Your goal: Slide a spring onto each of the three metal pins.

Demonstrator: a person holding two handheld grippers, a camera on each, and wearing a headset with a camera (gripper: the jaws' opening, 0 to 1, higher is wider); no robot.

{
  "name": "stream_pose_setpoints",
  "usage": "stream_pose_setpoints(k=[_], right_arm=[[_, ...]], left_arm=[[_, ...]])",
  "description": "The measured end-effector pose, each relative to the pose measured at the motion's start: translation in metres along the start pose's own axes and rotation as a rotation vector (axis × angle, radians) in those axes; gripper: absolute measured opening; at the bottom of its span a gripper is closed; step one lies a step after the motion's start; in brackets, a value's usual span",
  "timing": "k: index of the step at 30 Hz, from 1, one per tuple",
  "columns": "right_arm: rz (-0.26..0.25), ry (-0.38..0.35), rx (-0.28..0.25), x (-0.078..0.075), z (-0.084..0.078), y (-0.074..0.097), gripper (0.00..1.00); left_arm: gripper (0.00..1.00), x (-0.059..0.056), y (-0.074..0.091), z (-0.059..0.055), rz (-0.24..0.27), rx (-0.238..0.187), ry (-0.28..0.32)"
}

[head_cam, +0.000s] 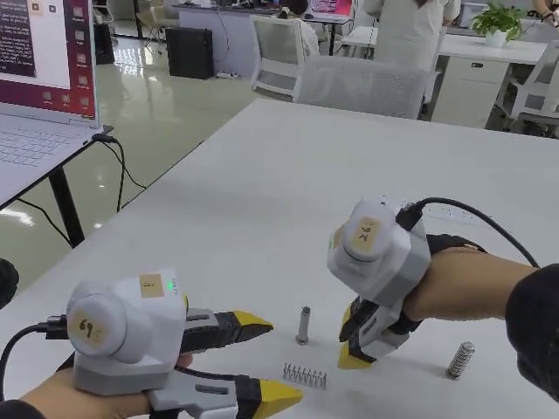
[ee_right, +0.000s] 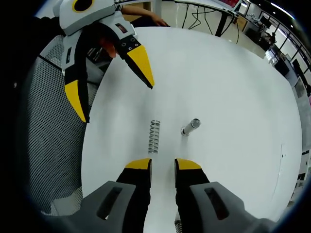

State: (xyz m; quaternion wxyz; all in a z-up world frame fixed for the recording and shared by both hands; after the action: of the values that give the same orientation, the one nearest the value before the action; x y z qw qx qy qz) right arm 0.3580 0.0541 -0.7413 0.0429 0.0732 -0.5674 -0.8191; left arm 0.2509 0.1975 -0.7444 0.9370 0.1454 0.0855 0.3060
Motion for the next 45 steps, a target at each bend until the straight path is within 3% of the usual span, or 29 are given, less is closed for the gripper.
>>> stream_pose_setpoints(k=[13, 26, 39, 45], right_arm=[[0.033, 0.007, 0.006, 0.008, 0.005, -0.019, 0.12], [0.020, 0.014, 0.027, 0.011, 0.006, -0.033, 0.08], [0.006, 0.048, 0.041, 0.012, 0.006, -0.035, 0.08], [0.012, 0.049, 0.041, 0.013, 0.007, -0.023, 0.08]], left_arm=[[0.42, -0.001, 0.000, -0.001, -0.004, 0.008, 0.000], [0.40, -0.001, 0.000, -0.001, -0.005, 0.010, -0.001], [0.39, 0.000, 0.000, -0.001, -0.004, 0.012, -0.002], [0.39, 0.000, -0.001, -0.002, -0.012, 0.025, -0.010]])
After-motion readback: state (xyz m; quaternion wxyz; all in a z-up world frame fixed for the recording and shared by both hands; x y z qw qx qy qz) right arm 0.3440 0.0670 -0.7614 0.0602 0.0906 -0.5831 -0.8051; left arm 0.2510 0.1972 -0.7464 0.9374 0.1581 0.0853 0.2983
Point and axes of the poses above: the centre of the closed fingertips' face, and the gripper's own axes: y roughly backward along the fingers, x roughly to its left, z roughly out of its top, the point moved 10 cm from there along y, roughly backward along the fingers, and after that the axes turned 4 degrees about -z, right-handed, at the moved point
